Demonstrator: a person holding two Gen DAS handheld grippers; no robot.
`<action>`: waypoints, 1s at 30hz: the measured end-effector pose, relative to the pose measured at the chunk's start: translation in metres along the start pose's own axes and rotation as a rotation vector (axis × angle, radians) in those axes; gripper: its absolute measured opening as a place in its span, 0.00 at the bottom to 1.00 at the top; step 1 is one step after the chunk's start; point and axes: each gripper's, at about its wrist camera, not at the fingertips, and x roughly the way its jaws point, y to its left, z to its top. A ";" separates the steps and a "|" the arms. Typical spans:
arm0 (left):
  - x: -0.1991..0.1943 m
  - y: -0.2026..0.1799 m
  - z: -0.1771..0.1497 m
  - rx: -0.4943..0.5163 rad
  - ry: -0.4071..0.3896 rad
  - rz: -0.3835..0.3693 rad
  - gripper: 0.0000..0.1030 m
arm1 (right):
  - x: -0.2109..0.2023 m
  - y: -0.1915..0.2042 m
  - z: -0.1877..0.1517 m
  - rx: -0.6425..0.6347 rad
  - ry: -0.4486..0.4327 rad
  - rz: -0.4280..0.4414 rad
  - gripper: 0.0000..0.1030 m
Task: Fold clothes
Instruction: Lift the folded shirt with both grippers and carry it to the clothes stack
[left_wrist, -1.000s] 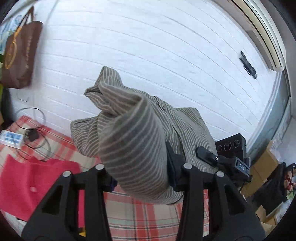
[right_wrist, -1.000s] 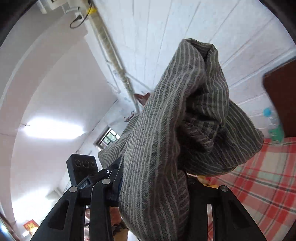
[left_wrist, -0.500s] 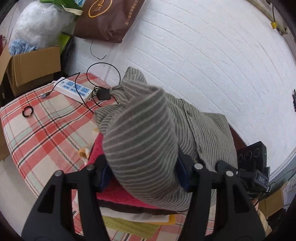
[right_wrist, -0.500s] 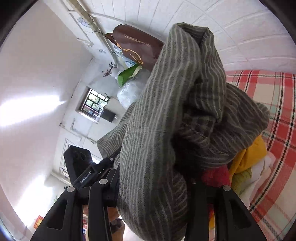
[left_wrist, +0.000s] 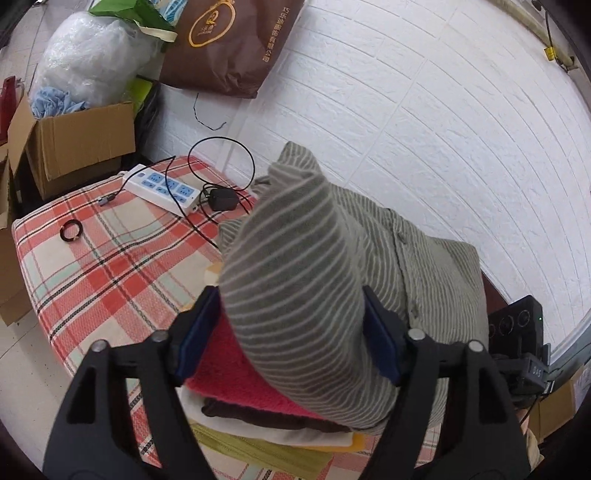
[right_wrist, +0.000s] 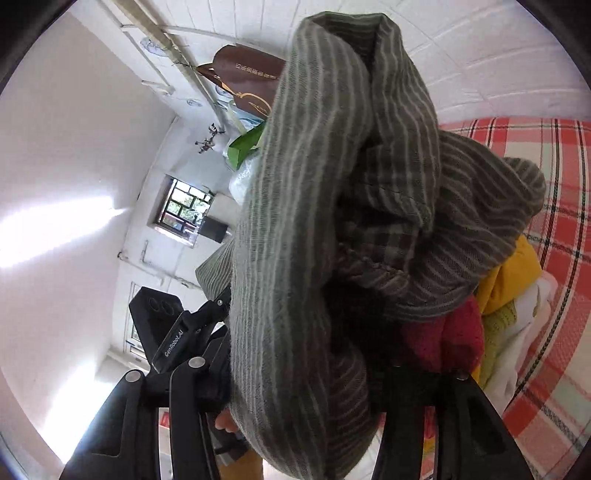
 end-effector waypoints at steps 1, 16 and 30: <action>-0.003 -0.002 0.000 0.004 -0.010 0.007 0.79 | -0.001 0.004 0.002 -0.023 0.002 -0.013 0.59; -0.035 -0.020 -0.004 0.051 -0.091 0.104 0.79 | -0.045 0.000 0.004 -0.248 -0.036 -0.186 0.71; -0.067 -0.034 -0.016 0.107 -0.171 0.154 0.79 | -0.028 0.025 0.005 -0.358 -0.037 -0.249 0.72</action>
